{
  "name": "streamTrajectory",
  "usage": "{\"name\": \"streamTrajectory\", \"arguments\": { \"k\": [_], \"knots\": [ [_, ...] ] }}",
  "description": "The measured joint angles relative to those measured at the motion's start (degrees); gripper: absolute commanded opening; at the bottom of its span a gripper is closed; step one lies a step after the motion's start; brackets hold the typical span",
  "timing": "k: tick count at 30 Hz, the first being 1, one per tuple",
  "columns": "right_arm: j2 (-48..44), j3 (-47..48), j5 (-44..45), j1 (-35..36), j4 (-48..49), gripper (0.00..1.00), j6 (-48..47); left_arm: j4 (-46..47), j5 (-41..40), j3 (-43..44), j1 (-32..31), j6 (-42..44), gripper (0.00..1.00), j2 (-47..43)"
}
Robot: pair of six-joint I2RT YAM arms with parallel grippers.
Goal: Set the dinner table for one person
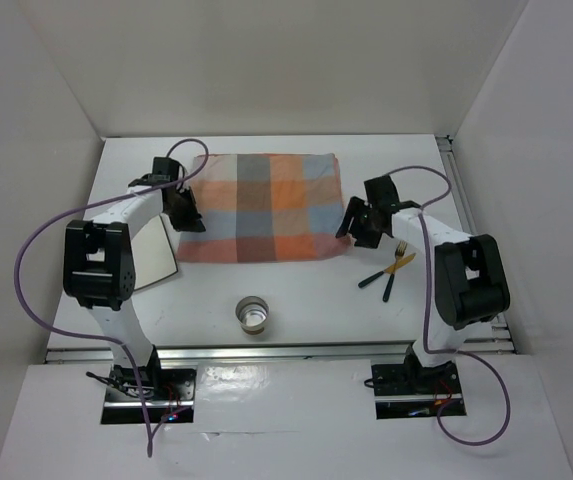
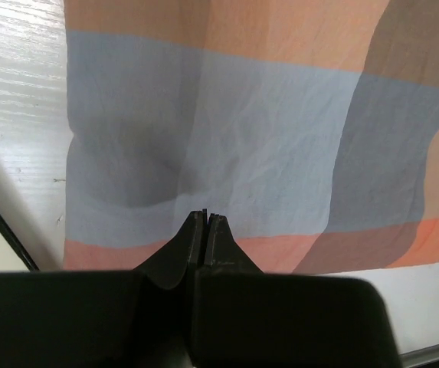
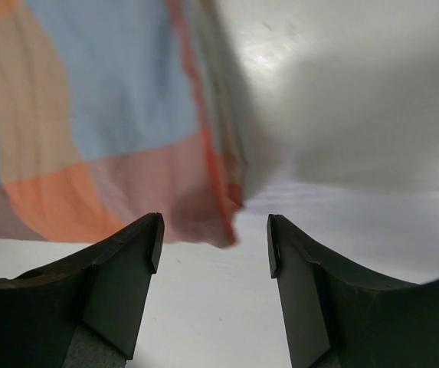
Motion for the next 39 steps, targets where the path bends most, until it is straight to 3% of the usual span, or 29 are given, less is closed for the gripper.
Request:
{"name": "streamTrajectory", "arguments": {
  "k": [3, 8, 9, 11, 13, 24, 32, 39],
  "knots": [
    [-0.8, -4.6, -3.7, -3.3, 0.2, 0.68, 2.8, -0.2, -0.7, -0.1, -0.2, -0.1, 0.0, 0.2],
    [-0.5, -5.9, -7.3, -4.4, 1.9, 0.57, 5.9, 0.0, -1.6, -0.1, -0.2, -0.3, 0.0, 2.3],
    [-0.5, -6.0, -7.8, -4.4, 3.1, 0.5, 6.3, 0.1, -1.9, -0.1, -0.2, -0.3, 0.0, 2.9],
    [-0.5, -6.4, -9.0, -4.4, 5.2, 0.19, 6.9, 0.3, -2.4, -0.1, -0.3, -0.3, 0.0, 4.2],
    [-0.5, -6.8, -10.0, -4.4, 6.4, 0.0, 7.6, 0.3, -2.6, -0.1, -0.3, -0.3, 0.0, 5.2],
    [-3.2, -7.3, -8.3, -5.1, 6.6, 0.0, 5.6, 1.2, -3.2, -1.2, -0.7, -0.8, 0.0, 5.2],
    [-13.7, -15.4, -5.6, -5.1, 4.7, 0.0, 4.6, 1.9, -2.9, -9.4, -2.5, -3.1, 0.0, -0.8],
    [-17.7, -20.0, -4.9, -5.1, 3.1, 0.0, 4.3, 0.2, -4.2, -10.8, -3.4, -3.1, 0.0, -2.5]
  ]
}}
